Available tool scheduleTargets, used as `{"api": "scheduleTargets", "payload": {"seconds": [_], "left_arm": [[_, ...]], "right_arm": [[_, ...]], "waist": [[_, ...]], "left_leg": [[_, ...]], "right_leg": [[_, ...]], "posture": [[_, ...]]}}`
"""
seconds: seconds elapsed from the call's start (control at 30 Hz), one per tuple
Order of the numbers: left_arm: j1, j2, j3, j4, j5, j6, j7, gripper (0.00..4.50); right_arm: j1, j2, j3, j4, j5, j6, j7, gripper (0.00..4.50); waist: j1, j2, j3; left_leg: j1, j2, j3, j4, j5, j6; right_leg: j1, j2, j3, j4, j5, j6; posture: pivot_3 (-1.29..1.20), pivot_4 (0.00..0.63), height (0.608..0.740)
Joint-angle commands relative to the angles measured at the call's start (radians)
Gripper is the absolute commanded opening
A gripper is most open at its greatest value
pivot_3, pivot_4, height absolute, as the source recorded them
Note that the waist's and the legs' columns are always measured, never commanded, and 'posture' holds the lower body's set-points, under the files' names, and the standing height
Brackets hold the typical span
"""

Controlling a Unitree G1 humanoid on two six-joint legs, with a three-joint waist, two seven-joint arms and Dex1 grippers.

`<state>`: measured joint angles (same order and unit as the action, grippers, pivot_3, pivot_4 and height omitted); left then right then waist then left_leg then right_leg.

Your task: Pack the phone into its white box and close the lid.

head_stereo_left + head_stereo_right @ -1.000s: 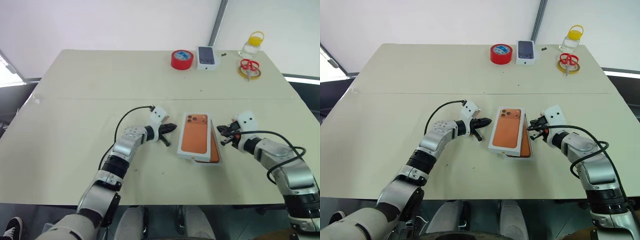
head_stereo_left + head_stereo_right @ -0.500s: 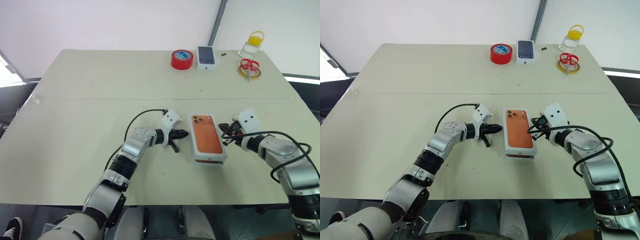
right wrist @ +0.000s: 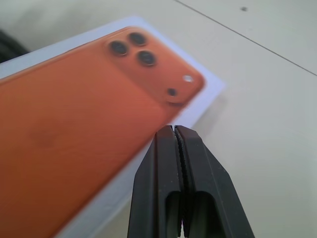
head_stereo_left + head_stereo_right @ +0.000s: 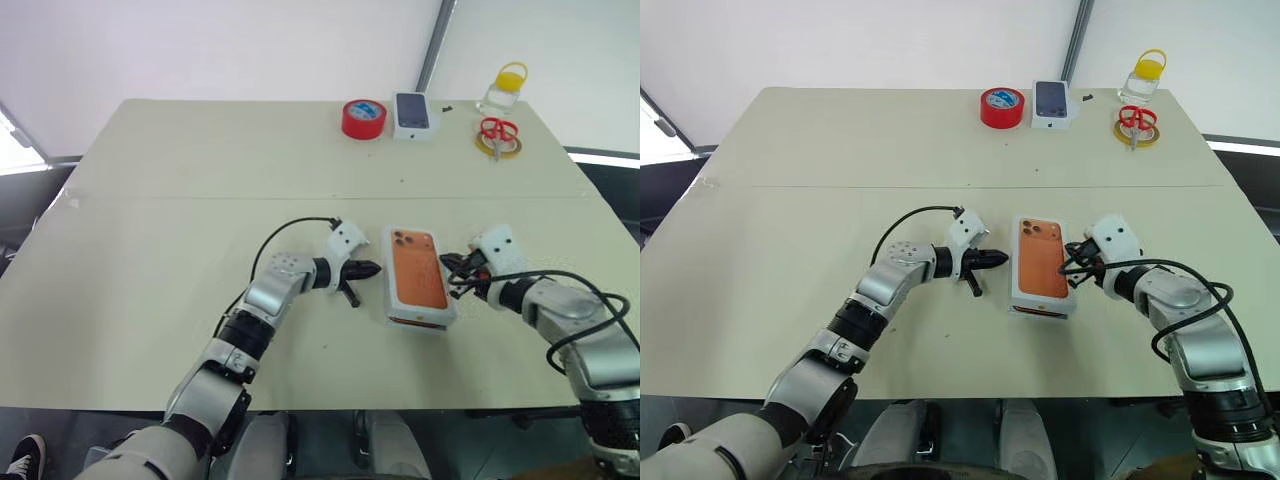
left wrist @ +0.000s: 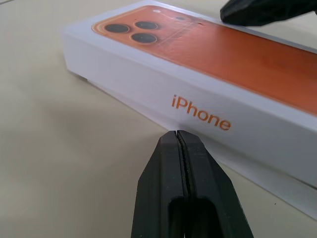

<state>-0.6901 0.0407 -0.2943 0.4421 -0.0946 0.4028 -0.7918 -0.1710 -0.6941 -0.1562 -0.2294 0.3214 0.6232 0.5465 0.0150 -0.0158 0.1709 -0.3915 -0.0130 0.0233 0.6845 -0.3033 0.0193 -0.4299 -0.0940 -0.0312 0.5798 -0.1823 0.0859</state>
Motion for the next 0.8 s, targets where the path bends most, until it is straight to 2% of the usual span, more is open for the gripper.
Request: {"api": "scheduleTargets", "payload": {"seconds": [0.03, 0.13, 0.33, 0.5, 0.8], "left_arm": [[-0.006, -0.005, 0.010, -0.024, -0.004, -0.022, 0.007, 0.00], [-0.011, -0.012, 0.009, -0.011, 0.001, -0.032, 0.019, 0.00], [-0.015, -0.023, 0.003, 0.009, 0.002, -0.045, 0.027, 0.00], [-0.011, -0.021, -0.006, 0.006, 0.009, -0.057, 0.019, 0.00], [0.029, -0.008, -0.034, -0.066, 0.005, -0.034, -0.019, 0.00]], "right_arm": [[-0.040, -0.003, -0.051, 0.005, 0.007, -0.012, -0.009, 0.06], [-0.018, -0.053, 0.022, 0.048, -0.113, -0.096, -0.009, 0.06], [0.017, -0.071, 0.122, 0.046, -0.203, -0.136, 0.017, 0.06], [0.006, -0.027, 0.084, 0.010, -0.139, -0.103, 0.037, 0.06], [0.050, -0.059, 0.082, -0.066, -0.111, -0.104, 0.128, 0.06]], "waist": [[0.000, 0.000, 0.000], [0.001, 0.000, 0.000], [-0.002, 0.000, 0.000], [-0.002, 0.000, 0.000], [-0.001, 0.000, 0.000]], "left_leg": [[0.000, 0.000, 0.000, 0.000, 0.000, 0.000], [0.000, 0.000, 0.000, 0.000, 0.000, 0.000], [0.000, -0.001, 0.001, 0.000, 0.000, 0.000], [0.000, -0.001, 0.000, 0.000, 0.000, 0.000], [0.000, -0.001, 0.000, 0.000, 0.000, 0.000]], "right_leg": [[0.000, 0.000, 0.000, 0.000, 0.000, 0.000], [0.000, 0.000, 0.000, 0.000, 0.000, 0.000], [0.000, -0.001, 0.000, 0.000, 0.000, 0.000], [0.000, -0.001, 0.000, 0.001, 0.000, 0.000], [0.000, -0.001, 0.000, 0.001, 0.000, 0.000]], "posture": [[0.00, 0.150, 0.740], [0.00, 0.150, 0.740], [0.00, 0.150, 0.740], [0.00, 0.150, 0.740], [0.00, 0.150, 0.740]]}}
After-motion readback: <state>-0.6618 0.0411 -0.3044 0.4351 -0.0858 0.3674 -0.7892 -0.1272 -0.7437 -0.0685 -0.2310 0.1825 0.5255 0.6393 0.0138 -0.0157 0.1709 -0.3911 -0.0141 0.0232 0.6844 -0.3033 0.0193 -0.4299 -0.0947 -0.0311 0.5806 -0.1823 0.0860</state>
